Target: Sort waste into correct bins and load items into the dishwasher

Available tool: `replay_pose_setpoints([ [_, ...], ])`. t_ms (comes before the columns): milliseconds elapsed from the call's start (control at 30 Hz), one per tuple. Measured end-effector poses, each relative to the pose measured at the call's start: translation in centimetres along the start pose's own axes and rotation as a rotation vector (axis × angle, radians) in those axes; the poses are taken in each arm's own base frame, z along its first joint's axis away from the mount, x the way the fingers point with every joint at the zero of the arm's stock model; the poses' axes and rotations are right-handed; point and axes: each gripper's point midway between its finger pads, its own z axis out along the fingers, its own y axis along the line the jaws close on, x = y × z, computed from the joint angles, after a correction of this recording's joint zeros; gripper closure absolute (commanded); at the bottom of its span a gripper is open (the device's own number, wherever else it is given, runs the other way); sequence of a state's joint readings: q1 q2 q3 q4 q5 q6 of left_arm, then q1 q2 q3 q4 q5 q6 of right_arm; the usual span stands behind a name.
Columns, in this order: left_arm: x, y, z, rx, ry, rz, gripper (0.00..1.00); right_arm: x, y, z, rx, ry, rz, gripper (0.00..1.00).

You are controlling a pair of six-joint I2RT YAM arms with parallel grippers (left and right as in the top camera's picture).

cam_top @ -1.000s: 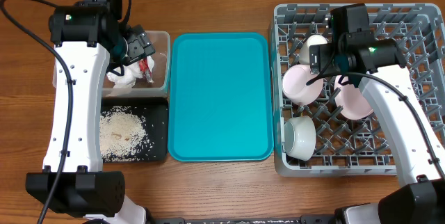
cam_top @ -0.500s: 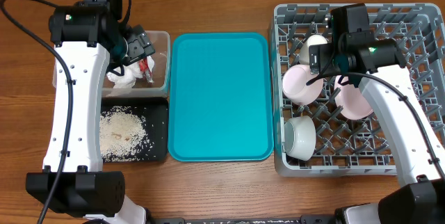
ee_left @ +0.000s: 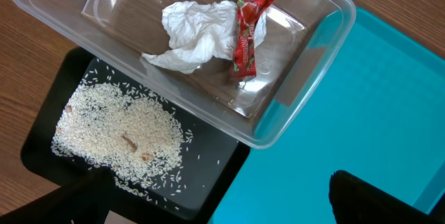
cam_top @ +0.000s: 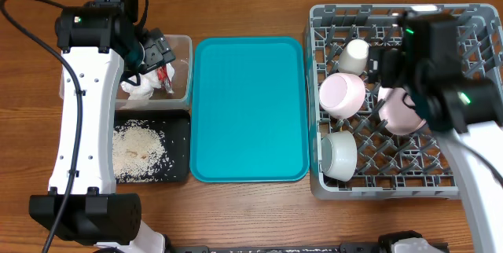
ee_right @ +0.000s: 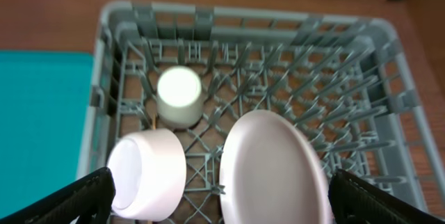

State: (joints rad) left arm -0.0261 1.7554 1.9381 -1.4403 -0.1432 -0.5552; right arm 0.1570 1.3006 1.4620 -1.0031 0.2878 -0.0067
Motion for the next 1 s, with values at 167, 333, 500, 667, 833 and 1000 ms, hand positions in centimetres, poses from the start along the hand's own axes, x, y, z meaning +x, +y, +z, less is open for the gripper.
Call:
replay_pose_setpoints([
  [167,0.0,0.0,0.0,0.000,0.000,0.000,0.00,-1.4,-1.7,-6.6,-0.011,-0.178,0.049,0.00],
  [333,0.0,0.0,0.0,0.000,0.000,0.000,0.00,-1.6,-3.2,-12.1,-0.021,-0.322,0.089,0.00],
  [500,0.0,0.0,0.0,0.000,0.000,0.000,0.00,-1.1,-4.4,-16.3,-0.028,-0.435,0.119,0.00],
  [667,0.0,0.0,0.0,0.000,0.000,0.000,0.00,-0.1,-5.5,-20.1,-0.034,-0.531,0.147,0.00],
  [833,0.0,0.0,0.0,0.000,0.000,0.000,0.00,1.6,-6.0,-21.5,-0.036,-0.538,0.151,0.00],
  [1000,0.0,0.0,0.0,0.000,0.000,0.000,0.00,3.2,-5.6,-22.2,-0.073,-0.525,0.136,0.00],
])
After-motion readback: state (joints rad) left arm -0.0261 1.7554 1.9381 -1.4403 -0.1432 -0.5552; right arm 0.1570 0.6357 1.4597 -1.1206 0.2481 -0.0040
